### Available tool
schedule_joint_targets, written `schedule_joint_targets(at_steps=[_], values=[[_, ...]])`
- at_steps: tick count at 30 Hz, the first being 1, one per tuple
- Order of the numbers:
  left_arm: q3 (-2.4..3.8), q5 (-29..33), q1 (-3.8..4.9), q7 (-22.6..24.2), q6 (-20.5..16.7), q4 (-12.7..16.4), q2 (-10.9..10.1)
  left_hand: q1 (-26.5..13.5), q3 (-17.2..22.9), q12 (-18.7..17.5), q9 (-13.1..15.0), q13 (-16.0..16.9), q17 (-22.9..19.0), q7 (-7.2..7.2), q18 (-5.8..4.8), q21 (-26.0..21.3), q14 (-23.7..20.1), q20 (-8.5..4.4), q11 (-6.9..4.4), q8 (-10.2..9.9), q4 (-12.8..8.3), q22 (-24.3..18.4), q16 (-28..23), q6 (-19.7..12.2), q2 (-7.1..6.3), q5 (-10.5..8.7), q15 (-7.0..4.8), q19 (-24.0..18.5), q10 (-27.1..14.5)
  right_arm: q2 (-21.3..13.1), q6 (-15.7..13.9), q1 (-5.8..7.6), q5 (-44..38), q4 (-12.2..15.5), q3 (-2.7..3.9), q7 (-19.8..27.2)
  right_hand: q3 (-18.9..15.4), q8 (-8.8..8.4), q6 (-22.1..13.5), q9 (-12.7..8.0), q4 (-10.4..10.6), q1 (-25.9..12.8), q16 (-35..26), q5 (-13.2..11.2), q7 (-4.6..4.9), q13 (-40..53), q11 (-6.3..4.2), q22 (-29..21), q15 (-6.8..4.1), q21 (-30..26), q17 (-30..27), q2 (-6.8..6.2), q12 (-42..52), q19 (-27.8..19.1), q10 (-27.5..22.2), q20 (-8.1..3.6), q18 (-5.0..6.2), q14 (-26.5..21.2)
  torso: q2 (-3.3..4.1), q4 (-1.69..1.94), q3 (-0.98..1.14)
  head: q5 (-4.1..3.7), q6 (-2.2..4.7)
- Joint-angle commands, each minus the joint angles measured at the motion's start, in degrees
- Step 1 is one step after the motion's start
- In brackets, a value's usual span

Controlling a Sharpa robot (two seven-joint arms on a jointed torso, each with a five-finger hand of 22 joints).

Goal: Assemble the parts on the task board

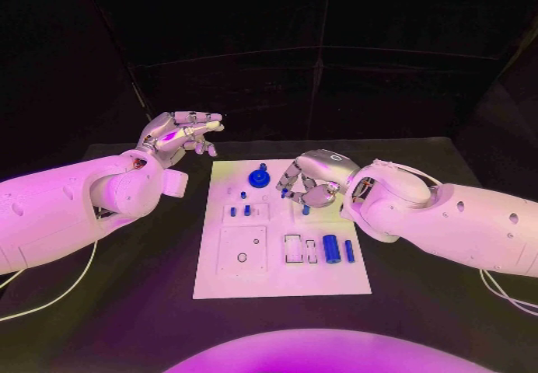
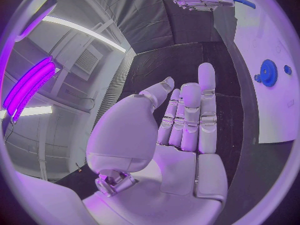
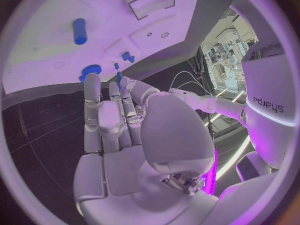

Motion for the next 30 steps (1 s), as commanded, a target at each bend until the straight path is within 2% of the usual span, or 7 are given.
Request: schedule_joint_targets(at_steps=[1, 3, 5, 7, 13, 19, 30], values=[[0.03, 0.1, 0.07, 0.8, 0.4, 0.0, 0.2, -0.3, -0.4, 0.3, -0.1, -0.1, -0.1, -0.06, 0.69, -0.3, -0.4, 0.26, 0.18, 0.1, 0.0, -0.1, 0.1, -0.3, -0.13, 0.17, 0.11, -0.3, -0.4, 1.4, -0.1, 0.05, 2.1, -0.7, 0.02, 1.9, 0.3, 0.14, 0.3, 0.0, 0.0, -0.5, 0.4, -0.1, 0.00, 0.1, -0.11, 0.1, -0.45, 0.4, 0.0, -0.16, 0.3, -0.4, 0.3, -0.14, 0.37, 1.1, 0.01, -0.08, -0.09, 1.38, -0.37], [0.04, 0.1, 0.07, 0.8, 0.5, 0.0, 0.3, -0.3, -0.4, 0.3, -0.1, -0.1, -0.1, -0.06, 0.69, -0.3, -0.4, 0.26, 0.18, 0.1, 0.0, -0.1, 0.1, -0.3, -0.13, 0.17, 0.11, -0.3, -0.4, 2.8, 0.5, -0.33, 2.8, -1.4, 0.00, 2.2, 0.4, 0.13, 0.3, 0.0, 0.0, -0.5, 0.4, -0.1, 0.00, 0.1, -0.10, 0.1, -0.45, 0.4, 0.0, -0.15, 0.3, -0.4, 0.3, -0.14, 0.37, 1.1, 0.01, -0.11, -0.10, 2.30, -0.50], [0.04, 0.1, 0.08, 0.8, 0.6, 0.0, 0.5, -0.3, -0.4, 0.3, -0.1, -0.1, -0.1, -0.06, 0.69, -0.3, -0.4, 0.26, 0.18, 0.1, 0.0, -0.1, 0.1, -0.3, -0.13, 0.17, 0.11, -0.3, -0.4, 3.9, 1.0, -1.15, 3.1, -1.8, -0.01, 2.5, 0.4, 0.12, 0.3, 0.0, 0.0, -0.5, 0.4, -0.1, 0.01, 0.1, -0.10, 0.1, -0.44, 0.4, 0.0, -0.14, 0.3, -0.4, 0.3, -0.14, 0.37, 1.1, -0.04, -0.16, -0.10, 3.99, -0.94], [0.04, 0.1, 0.08, 0.8, 0.6, 0.0, 0.6, -0.3, -0.4, 0.3, -0.1, -0.1, -0.1, -0.06, 0.69, -0.3, -0.4, 0.26, 0.18, 0.1, 0.0, -0.1, 0.1, -0.3, -0.13, 0.17, 0.11, -0.3, -0.4, 4.8, 1.4, -1.94, 2.9, -2.2, -0.01, 2.8, 0.4, 0.10, 0.3, 0.0, 0.0, -0.5, 0.4, -0.1, 0.02, 0.0, -0.09, 0.1, -0.44, 0.5, 0.1, -0.13, 0.2, -0.4, 0.3, -0.14, 0.37, 1.1, -0.01, -0.14, 0.03, 5.17, -1.17], [0.05, 0.1, 0.09, 0.8, 0.6, -0.1, 1.0, -0.3, -0.4, 0.3, -0.1, -0.1, -0.1, -0.06, 0.69, -0.3, -0.4, 0.26, 0.18, 0.1, 0.0, -0.1, 0.1, -0.3, -0.13, 0.17, 0.11, -0.3, -0.4, 7.7, 2.4, -4.31, 1.0, -3.9, -0.04, 3.0, 0.4, 0.07, 0.3, 0.0, 0.0, -0.7, 0.5, -0.1, 0.07, 0.0, -0.05, 0.2, -0.41, 0.5, 0.1, -0.16, 0.2, -0.4, 0.2, -0.12, 0.35, 1.1, 0.02, -0.11, -0.05, 7.20, -1.79], [0.05, 0.1, 0.10, 0.8, 0.7, -0.1, 1.3, -0.2, -0.4, 0.3, -0.1, -0.1, -0.2, -0.02, 0.69, -0.3, -0.5, 0.28, 0.21, 0.1, -0.1, -0.1, 0.1, -0.3, -0.11, 0.19, 0.13, -0.3, -0.5, 9.4, 3.5, -5.34, -0.6, -5.6, -0.07, 2.6, 0.4, 0.03, 0.2, 0.0, 0.1, -0.9, 0.6, -0.1, 0.10, 0.0, -0.01, 0.2, -0.36, 0.6, 0.2, -0.23, 0.2, -0.5, 0.2, -0.07, 0.34, 1.1, 0.00, -0.12, -0.02, 8.16, -2.27], [0.05, 0.1, 0.11, 0.7, 0.8, -0.2, 1.7, -0.2, -0.4, 0.3, -0.1, -0.1, -0.2, -0.02, 0.69, -0.3, -0.5, 0.28, 0.21, 0.1, -0.1, -0.1, 0.1, -0.3, -0.11, 0.19, 0.13, -0.3, -0.5, 11.0, 4.3, -6.33, -2.5, -7.3, -0.19, 2.4, 0.4, 0.03, 0.2, 0.0, 0.1, -1.0, 0.7, -0.1, 0.10, 0.0, -0.01, 0.3, -0.35, 0.6, 0.4, -0.24, 0.2, -0.5, 0.2, -0.06, 0.33, 1.1, 0.04, -0.05, -0.02, 8.92, -2.97]])
